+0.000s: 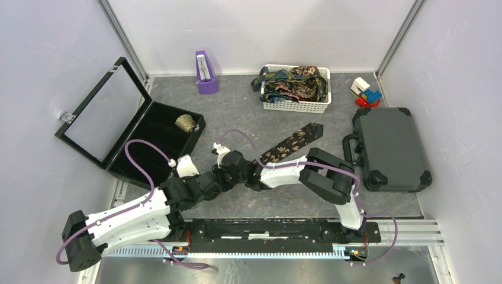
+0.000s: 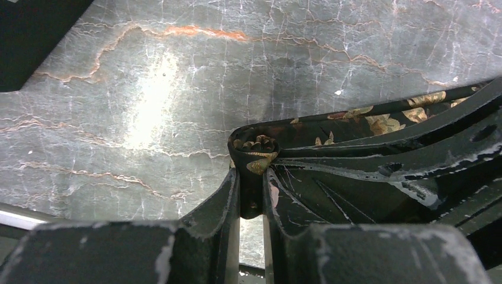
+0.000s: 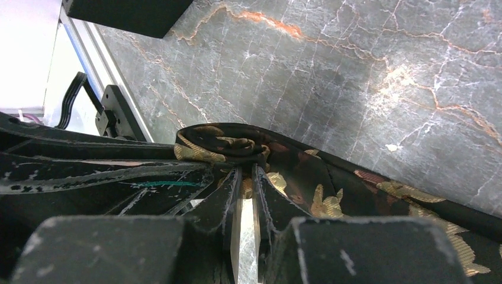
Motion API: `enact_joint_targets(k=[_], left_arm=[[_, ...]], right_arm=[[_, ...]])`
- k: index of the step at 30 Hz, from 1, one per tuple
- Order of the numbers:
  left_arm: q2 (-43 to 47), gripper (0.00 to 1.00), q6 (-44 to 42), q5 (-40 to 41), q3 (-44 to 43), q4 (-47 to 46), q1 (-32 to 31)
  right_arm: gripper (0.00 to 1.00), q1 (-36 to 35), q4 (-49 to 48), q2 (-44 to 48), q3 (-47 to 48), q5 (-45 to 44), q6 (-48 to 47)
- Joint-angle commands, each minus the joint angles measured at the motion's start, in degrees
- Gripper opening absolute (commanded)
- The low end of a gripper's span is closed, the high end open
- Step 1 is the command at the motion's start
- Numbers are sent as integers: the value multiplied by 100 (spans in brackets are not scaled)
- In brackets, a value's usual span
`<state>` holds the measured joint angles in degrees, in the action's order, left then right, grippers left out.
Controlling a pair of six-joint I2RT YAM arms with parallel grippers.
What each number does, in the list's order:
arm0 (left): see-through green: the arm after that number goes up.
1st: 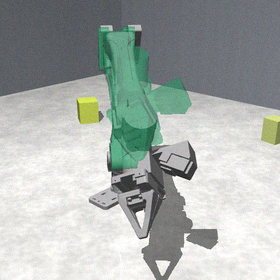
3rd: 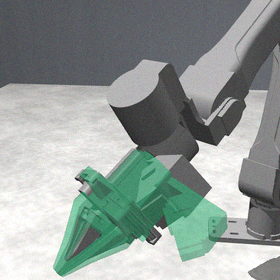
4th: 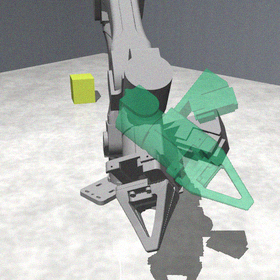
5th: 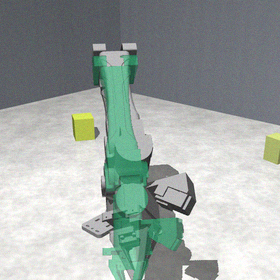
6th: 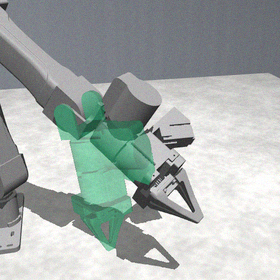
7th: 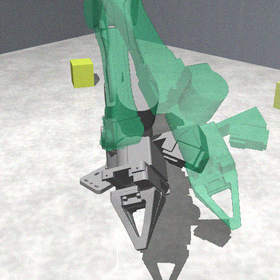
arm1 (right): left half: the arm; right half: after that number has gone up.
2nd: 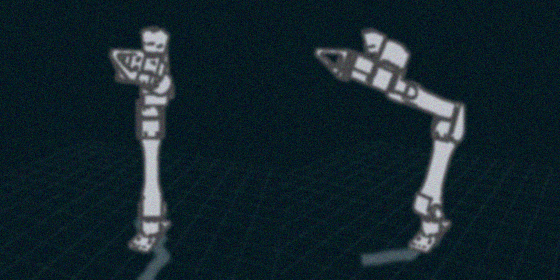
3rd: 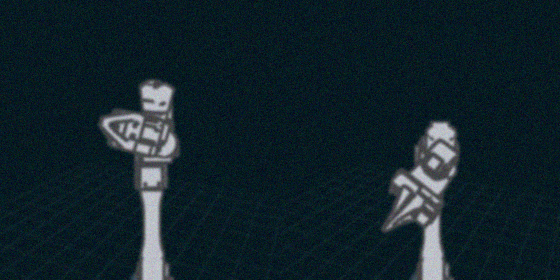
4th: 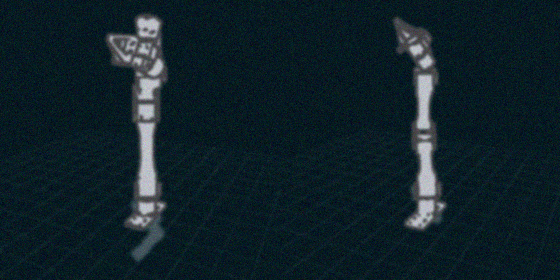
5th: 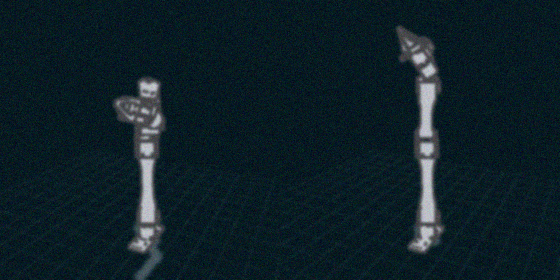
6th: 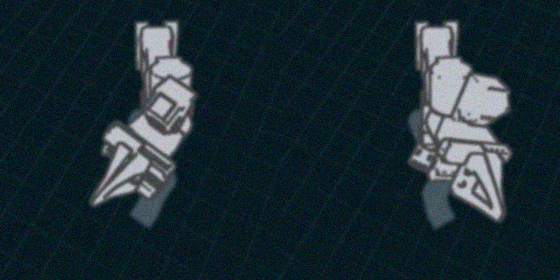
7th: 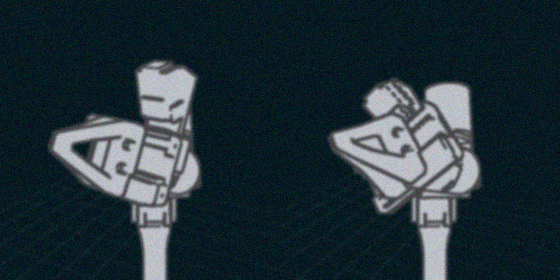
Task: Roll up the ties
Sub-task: Roll the tie at the center of the board.
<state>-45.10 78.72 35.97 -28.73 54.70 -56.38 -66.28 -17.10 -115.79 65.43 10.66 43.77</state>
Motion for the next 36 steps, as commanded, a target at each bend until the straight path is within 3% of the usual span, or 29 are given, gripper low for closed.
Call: enact_joint_targets(k=[1, 20, 36], left_arm=[[-202, 2, -215, 393, -463, -24, -8], [-1490, 2, -650, 349, -676, -534, -13], [-2554, 2, -876, 242, -968, -905, -13]], right_arm=[[17, -78, -59, -128, 36, 77, 26], [17, 6, -425, -57, -338, 170, 114], [17, 488, -348, 1092, -1551, 42, -80]])
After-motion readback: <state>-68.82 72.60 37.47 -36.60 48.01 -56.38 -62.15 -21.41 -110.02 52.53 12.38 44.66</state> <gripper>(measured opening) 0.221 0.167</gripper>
